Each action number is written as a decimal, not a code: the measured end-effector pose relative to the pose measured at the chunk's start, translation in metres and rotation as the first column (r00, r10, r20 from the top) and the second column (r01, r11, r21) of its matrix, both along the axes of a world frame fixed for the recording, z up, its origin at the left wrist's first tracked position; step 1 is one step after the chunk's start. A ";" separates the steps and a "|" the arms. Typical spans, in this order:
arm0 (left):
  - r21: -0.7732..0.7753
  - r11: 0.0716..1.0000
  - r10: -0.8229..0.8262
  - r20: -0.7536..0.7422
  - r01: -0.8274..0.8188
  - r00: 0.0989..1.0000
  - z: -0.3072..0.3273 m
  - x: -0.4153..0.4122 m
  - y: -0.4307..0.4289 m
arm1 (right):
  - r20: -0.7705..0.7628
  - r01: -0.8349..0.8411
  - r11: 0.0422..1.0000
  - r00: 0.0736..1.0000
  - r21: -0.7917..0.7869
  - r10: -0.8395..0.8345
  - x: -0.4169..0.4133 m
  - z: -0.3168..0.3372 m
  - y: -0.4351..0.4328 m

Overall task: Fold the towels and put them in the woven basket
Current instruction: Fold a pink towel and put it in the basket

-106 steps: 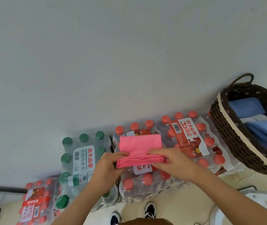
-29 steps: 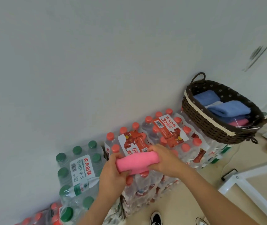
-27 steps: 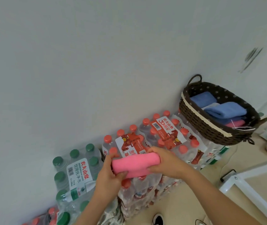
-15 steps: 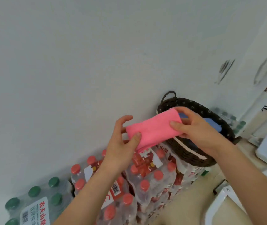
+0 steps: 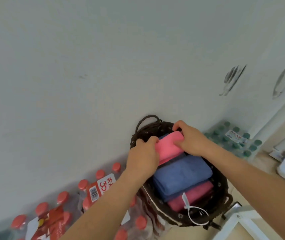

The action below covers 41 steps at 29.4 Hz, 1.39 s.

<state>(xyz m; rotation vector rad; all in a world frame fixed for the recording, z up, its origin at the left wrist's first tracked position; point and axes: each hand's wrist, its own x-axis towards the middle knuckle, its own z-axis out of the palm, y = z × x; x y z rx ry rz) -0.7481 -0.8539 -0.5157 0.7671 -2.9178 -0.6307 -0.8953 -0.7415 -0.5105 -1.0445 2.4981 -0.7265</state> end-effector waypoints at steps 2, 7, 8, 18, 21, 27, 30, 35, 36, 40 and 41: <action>-0.088 0.996 -0.017 0.075 0.023 0.997 -0.003 -0.004 0.003 | -0.032 -0.063 0.997 0.997 0.049 0.064 -0.004 -0.008 -0.001; -0.311 0.947 -0.003 0.246 0.081 0.969 0.000 -0.009 0.011 | -0.172 -0.138 0.958 0.968 0.251 0.184 -0.003 -0.014 0.002; -0.380 0.920 -0.007 0.227 0.095 0.974 0.000 -0.012 0.008 | -0.261 -0.141 0.953 0.942 0.267 0.212 -0.003 -0.009 0.003; -0.209 0.923 -0.311 0.089 0.323 0.946 -0.020 -0.012 -0.012 | -0.072 -0.544 0.710 0.770 0.447 0.635 0.002 0.005 0.032; -0.226 0.912 -0.306 0.177 0.342 0.935 -0.020 -0.008 -0.009 | -0.092 -0.562 0.688 0.741 0.459 0.666 0.004 0.000 0.030; -0.293 0.886 -0.287 0.264 0.360 0.921 -0.023 0.008 0.002 | -0.216 -0.594 0.718 0.695 0.363 0.685 0.017 -0.012 0.024; -0.390 0.857 -0.249 0.258 0.336 0.934 -0.030 0.008 0.009 | -0.270 -0.605 0.736 0.686 0.303 0.676 0.020 -0.016 0.025; -0.328 0.894 -0.172 0.378 0.306 0.910 -0.016 -0.005 0.021 | -0.283 -0.462 0.864 0.817 0.199 0.502 -0.001 -0.016 0.037; -0.347 0.892 -0.169 0.339 0.290 0.926 -0.011 -0.007 0.025 | -0.283 -0.454 0.870 0.823 0.191 0.492 -0.003 -0.018 0.040; -0.380 0.895 -0.176 0.180 0.234 0.968 -0.019 -0.007 0.036 | -0.238 -0.440 0.885 0.853 0.151 0.464 -0.001 -0.020 0.043; -0.368 0.897 -0.187 0.188 0.245 0.964 -0.026 -0.005 0.038 | -0.196 -0.429 0.894 0.873 0.131 0.447 -0.002 -0.020 0.044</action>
